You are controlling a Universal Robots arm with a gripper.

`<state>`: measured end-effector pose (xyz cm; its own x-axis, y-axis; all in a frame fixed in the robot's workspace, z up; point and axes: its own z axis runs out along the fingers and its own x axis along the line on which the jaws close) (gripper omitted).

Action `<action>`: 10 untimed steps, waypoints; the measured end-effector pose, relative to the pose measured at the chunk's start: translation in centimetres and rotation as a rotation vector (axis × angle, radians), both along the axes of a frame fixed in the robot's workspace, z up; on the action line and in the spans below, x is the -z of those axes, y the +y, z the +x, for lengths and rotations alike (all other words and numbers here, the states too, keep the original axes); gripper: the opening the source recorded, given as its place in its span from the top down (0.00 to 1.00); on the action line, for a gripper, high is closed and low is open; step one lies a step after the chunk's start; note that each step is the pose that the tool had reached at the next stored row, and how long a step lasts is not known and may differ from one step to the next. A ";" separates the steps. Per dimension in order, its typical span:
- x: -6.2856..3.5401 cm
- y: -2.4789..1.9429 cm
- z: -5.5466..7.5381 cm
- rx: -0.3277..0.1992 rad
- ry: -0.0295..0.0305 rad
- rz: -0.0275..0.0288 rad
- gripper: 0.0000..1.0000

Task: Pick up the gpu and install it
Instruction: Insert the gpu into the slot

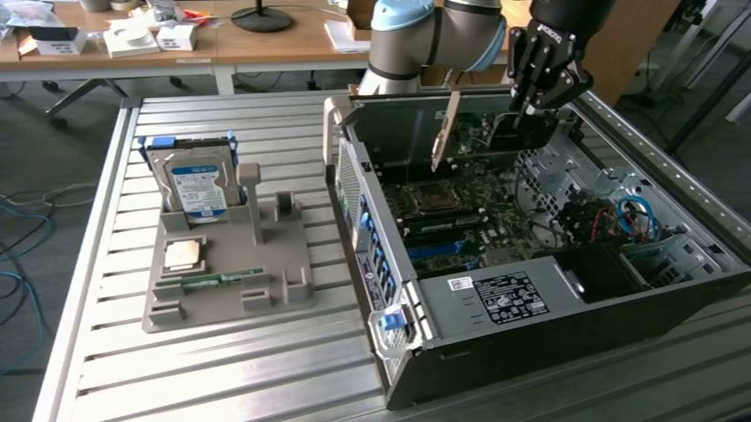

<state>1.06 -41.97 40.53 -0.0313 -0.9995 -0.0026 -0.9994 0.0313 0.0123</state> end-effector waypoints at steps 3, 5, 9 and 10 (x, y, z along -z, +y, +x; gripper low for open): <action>0.01 0.02 -0.2 0.000 0.0000 -0.0003 0.74; 0.03 0.03 -0.4 0.000 0.0000 -0.0004 0.74; 0.04 0.04 -0.7 0.000 0.0000 -0.0008 0.74; 0.05 0.05 -0.7 0.000 0.0000 -0.0008 0.74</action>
<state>0.35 -41.92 40.48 -0.0313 -0.9995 -0.0019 -0.9994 0.0313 0.0123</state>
